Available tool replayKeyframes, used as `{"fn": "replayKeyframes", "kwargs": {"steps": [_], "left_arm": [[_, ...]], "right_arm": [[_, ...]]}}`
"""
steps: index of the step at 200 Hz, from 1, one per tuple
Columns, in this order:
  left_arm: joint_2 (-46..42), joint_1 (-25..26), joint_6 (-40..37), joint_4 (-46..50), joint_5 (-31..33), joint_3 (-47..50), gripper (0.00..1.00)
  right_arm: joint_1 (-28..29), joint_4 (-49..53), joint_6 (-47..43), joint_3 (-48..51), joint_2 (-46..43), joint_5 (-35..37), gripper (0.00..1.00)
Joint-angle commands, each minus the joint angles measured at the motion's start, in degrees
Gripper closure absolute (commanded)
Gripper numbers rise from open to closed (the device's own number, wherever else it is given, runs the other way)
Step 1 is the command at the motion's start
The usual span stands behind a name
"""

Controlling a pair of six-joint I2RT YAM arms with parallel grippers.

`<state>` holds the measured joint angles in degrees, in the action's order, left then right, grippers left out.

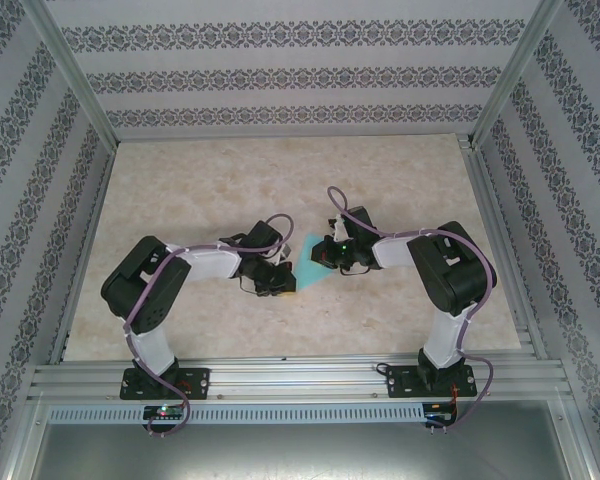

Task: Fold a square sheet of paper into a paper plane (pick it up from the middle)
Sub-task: Fourth fold the wing at the center of the table, then turn over the paper at the center of the table.

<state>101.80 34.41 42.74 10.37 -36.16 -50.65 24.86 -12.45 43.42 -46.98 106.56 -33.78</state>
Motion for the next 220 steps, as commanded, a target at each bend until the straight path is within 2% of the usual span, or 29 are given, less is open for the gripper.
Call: {"fn": "replayKeyframes", "kwargs": {"steps": [1, 29, 54, 83, 102, 119, 130, 158, 173, 197, 204, 220], "left_arm": [[-1.0, -0.8, 1.4, 5.8, 1.9, 4.4, 0.95], [-2.6, -1.0, 1.7, 6.7, 2.4, 6.6, 0.96], [-8.1, -1.0, 2.0, 5.8, 3.7, 8.9, 0.96], [-14.3, -1.0, 0.0, 9.4, 7.2, 5.6, 0.96], [-15.1, -1.0, -1.5, 10.6, 10.0, 1.9, 0.90], [-13.3, -1.1, -2.4, 9.8, 11.7, -1.3, 0.84], [-11.2, -1.2, -3.1, 9.8, 12.1, -3.6, 0.83], [-5.4, -1.3, -3.5, 7.4, 10.6, -7.7, 0.77], [-2.6, -1.3, -4.1, 6.4, 9.4, -9.7, 0.72], [1.2, -1.3, -4.8, 5.3, 7.0, -12.1, 0.66], [2.1, -1.3, -4.9, 5.3, 6.5, -12.8, 0.65], [3.7, -1.3, -6.0, 6.3, 6.2, -14.7, 0.63]], "right_arm": [[-1.4, 8.8, -2.9, 1.7, 4.0, 7.2, 0.95], [-1.4, 8.9, -2.9, 1.6, 4.1, 7.1, 0.95], [-1.3, 7.8, -2.6, 2.0, 4.1, 6.4, 0.95], [-0.3, 7.7, -6.3, 0.4, 4.6, 1.4, 0.94], [0.7, 10.4, -11.0, -1.8, 4.5, -1.0, 0.94], [0.8, 13.1, -14.7, -3.9, 4.7, -3.1, 0.93], [0.8, 14.6, -16.2, -5.1, 4.2, -4.0, 0.93], [0.6, 17.0, -17.4, -7.2, 0.8, -4.8, 0.90], [0.3, 18.1, -16.0, -7.5, -2.0, -3.8, 0.88], [-1.2, 17.4, -11.2, -5.6, -6.9, -1.4, 0.79], [-1.7, 15.5, -9.5, -3.7, -8.4, -1.8, 0.75], [-3.1, 11.3, -4.5, 1.7, -12.2, -0.4, 0.74]]}}
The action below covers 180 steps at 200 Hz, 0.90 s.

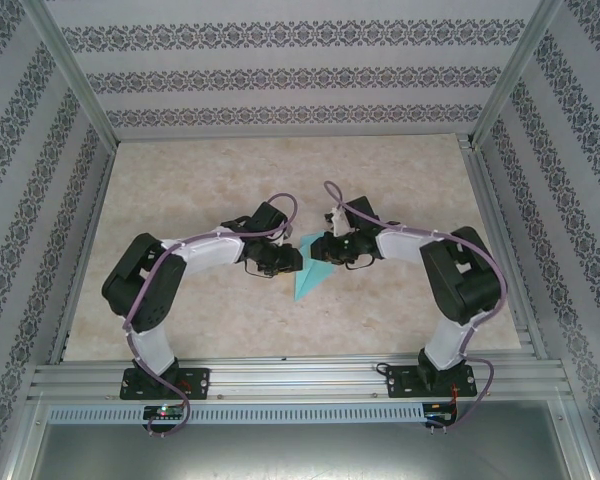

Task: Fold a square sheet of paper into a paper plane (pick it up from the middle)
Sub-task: Turn over the paper at the center of the table.

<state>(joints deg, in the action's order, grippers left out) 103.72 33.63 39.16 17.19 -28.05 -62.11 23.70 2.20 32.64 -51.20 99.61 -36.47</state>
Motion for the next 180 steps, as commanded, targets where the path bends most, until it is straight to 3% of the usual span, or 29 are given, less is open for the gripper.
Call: {"fn": "replayKeyframes", "kwargs": {"steps": [1, 53, 140, 180], "left_arm": [[1.8, -0.5, -2.5, -0.3, -1.8, -3.3, 0.63], [5.3, -0.5, -6.0, 6.3, 2.8, -7.8, 0.65], [9.8, -0.6, -9.3, 9.4, 1.7, -11.7, 0.70], [10.5, -0.6, -10.2, 10.1, 1.4, -12.1, 0.72]], "right_arm": [[-2.0, -3.5, 6.6, 6.2, -5.5, 2.4, 0.74], [-1.6, -1.3, 13.5, 11.4, -10.2, 8.7, 0.60], [-1.0, -11.9, 21.3, 13.1, -3.1, 6.3, 0.60], [-0.2, -10.7, 21.9, 13.3, -2.8, 8.6, 0.61]]}}
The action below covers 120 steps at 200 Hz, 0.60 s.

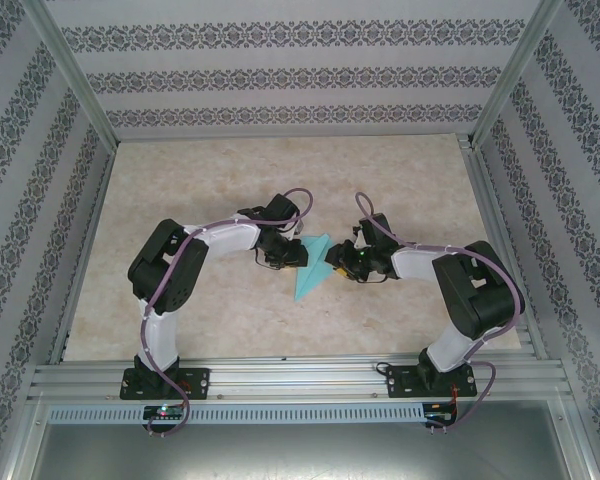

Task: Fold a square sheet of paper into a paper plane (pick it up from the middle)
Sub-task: Turn over the paper at the center of the table.

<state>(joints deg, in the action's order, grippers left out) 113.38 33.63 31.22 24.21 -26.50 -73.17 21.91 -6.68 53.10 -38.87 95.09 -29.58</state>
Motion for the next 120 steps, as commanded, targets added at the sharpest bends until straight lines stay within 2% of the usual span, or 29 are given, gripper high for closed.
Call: {"fn": "replayKeyframes", "kwargs": {"steps": [1, 50, 90, 120], "left_arm": [[0.9, -0.6, -2.3, 3.1, -0.1, -1.1, 0.71], [2.1, -0.6, -2.5, 2.9, -1.6, -1.1, 0.75], [2.2, -0.6, -2.7, 3.8, -0.8, -1.5, 0.78], [2.0, -0.6, -3.0, 4.5, -0.3, -1.8, 0.81]], "right_arm": [[1.6, -1.9, 1.5, 0.9, 1.8, 1.6, 0.61], [1.8, -4.9, 2.9, -0.9, 2.4, -1.5, 0.62], [1.6, -3.0, 2.1, -3.4, 3.1, -2.0, 0.61], [1.6, -6.2, 2.6, -3.1, 2.8, -3.8, 0.57]]}}
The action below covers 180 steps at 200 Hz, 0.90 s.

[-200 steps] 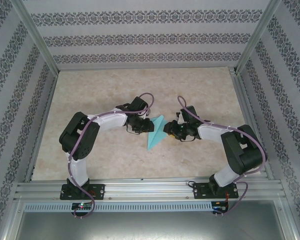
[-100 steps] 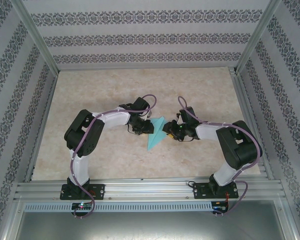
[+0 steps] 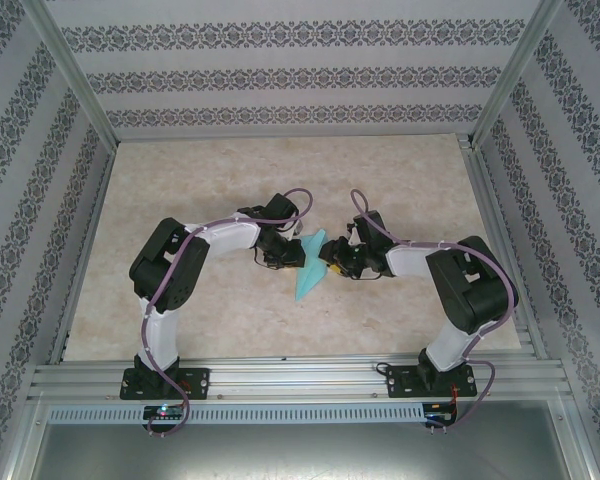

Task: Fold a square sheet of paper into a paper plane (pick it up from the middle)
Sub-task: Turn over the paper at the center of the table.

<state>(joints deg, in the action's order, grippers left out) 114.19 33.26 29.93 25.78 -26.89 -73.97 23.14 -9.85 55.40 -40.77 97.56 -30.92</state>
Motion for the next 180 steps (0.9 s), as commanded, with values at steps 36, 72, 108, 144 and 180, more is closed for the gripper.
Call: {"fn": "replayKeyframes", "kwargs": {"steps": [36, 72, 108, 144, 180], "left_arm": [[1.3, -0.2, -1.6, 3.3, 0.7, -1.1, 0.84], [1.2, -0.3, -1.7, 3.8, 1.8, -0.6, 0.85], [0.9, -0.3, -0.4, 2.7, 2.2, 0.0, 0.86], [0.5, -0.3, 0.6, 1.9, 2.8, 0.8, 0.86], [0.4, -0.3, 1.2, 1.1, 2.3, 0.9, 0.86]], "right_arm": [[0.4, -10.3, 3.4, -1.4, 2.5, -4.9, 0.55], [0.3, -8.6, 0.2, -5.4, 4.6, -8.7, 0.53], [0.4, -8.3, 0.2, -5.7, 6.0, -8.3, 0.51], [1.3, -7.9, -0.6, -1.6, 1.9, -5.8, 0.50], [2.6, -6.2, -3.9, -2.2, 2.2, -6.1, 0.53]]}}
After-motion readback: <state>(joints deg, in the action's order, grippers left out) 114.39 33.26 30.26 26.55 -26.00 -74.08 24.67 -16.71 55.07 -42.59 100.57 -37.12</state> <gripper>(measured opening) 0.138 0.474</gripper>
